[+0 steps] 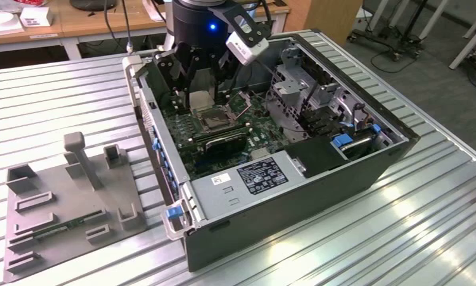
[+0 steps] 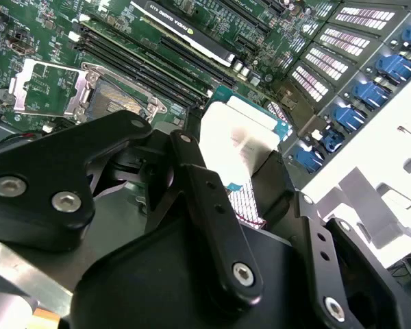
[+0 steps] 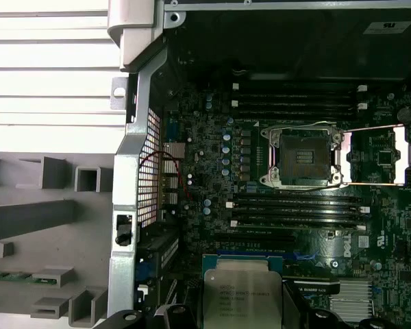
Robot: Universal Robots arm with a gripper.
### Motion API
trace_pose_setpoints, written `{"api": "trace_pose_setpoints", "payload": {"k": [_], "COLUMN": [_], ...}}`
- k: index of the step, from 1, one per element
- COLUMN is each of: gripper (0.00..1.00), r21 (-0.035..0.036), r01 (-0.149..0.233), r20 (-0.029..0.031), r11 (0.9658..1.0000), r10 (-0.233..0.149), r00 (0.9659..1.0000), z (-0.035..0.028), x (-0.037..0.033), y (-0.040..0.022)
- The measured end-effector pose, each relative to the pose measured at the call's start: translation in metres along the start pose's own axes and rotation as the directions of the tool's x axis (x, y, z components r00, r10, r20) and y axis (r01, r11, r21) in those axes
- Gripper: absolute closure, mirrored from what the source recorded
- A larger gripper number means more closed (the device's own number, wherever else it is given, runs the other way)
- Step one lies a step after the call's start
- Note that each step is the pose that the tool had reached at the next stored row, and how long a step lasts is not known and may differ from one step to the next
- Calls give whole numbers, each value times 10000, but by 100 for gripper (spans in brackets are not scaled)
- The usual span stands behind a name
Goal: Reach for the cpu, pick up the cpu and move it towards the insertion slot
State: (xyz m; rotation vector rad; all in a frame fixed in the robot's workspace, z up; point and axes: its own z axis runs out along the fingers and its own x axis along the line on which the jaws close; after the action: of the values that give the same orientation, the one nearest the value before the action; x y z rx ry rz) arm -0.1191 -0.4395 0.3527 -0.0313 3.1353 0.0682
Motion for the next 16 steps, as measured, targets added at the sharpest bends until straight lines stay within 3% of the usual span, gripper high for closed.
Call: {"api": "trace_pose_setpoints", "payload": {"k": [16], "gripper": [46], "r21": [0], "r01": [-1], "r20": [0], "r11": [10000], "r10": [1], "r00": [10000], "z": [13], "x": [-62], "y": [6]}}
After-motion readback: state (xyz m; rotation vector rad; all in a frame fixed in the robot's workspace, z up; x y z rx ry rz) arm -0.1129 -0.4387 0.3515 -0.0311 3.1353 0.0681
